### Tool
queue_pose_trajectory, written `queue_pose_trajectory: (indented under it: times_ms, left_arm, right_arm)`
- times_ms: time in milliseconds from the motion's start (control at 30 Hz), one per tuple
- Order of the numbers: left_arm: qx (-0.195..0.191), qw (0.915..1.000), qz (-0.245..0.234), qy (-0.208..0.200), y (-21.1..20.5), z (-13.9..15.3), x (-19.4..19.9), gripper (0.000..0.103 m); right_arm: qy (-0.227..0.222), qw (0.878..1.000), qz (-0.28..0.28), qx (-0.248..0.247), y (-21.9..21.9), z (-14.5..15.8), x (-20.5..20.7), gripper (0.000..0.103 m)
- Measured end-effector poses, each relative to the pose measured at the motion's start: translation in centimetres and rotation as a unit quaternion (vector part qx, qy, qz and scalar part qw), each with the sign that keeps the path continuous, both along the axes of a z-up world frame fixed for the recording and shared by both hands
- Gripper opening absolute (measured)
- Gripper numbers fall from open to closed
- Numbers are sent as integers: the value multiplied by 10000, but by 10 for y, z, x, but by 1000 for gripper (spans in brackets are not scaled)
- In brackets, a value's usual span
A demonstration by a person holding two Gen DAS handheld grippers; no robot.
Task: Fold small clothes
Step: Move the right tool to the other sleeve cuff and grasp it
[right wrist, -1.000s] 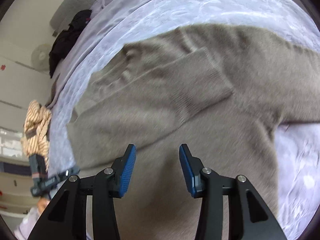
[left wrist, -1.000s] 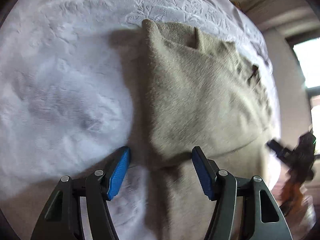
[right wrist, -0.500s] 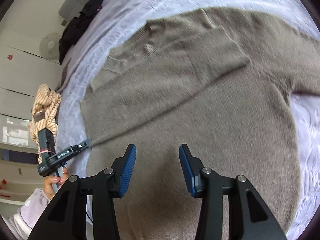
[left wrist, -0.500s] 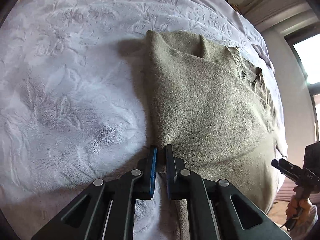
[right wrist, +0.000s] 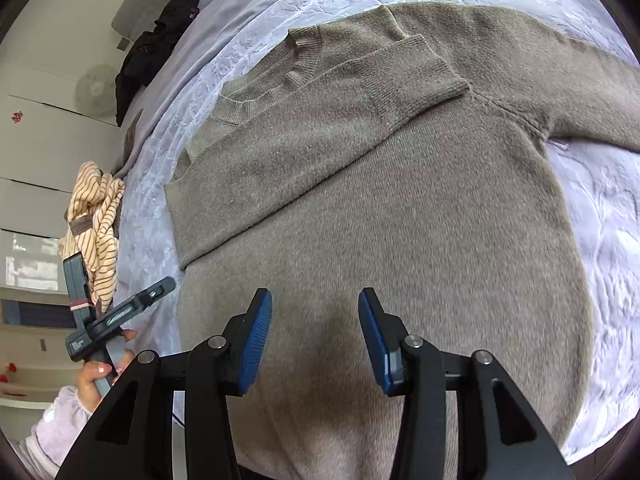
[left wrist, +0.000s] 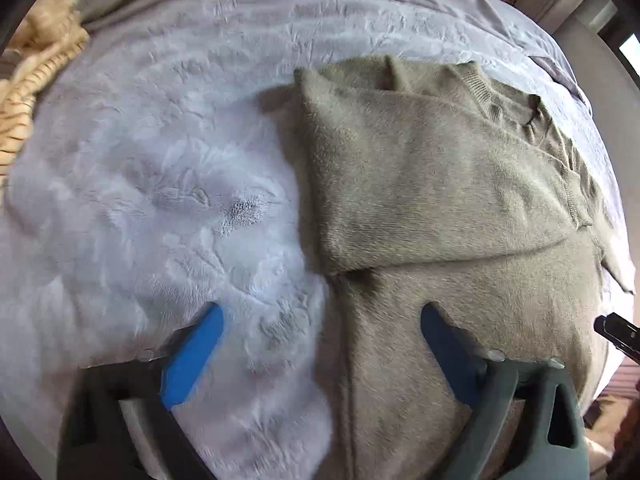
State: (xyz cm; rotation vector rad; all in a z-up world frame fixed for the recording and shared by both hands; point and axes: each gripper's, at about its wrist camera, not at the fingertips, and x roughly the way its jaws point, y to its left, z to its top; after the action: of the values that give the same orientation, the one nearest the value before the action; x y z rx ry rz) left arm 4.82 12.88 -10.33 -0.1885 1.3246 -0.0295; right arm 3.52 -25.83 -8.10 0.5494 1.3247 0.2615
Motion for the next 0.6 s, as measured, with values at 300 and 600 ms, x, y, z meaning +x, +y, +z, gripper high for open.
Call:
queue_pose_trajectory:
  times_ms: [300, 600]
  left_arm:
    - [38, 9985, -529, 149, -71, 15, -6, 99]
    - [-44, 9940, -1015, 401, -125, 20, -8, 99]
  right_arm:
    - [57, 9998, -123, 111, -6, 9, -16, 58]
    - [117, 9991, -378, 166, -41, 9, -30, 68]
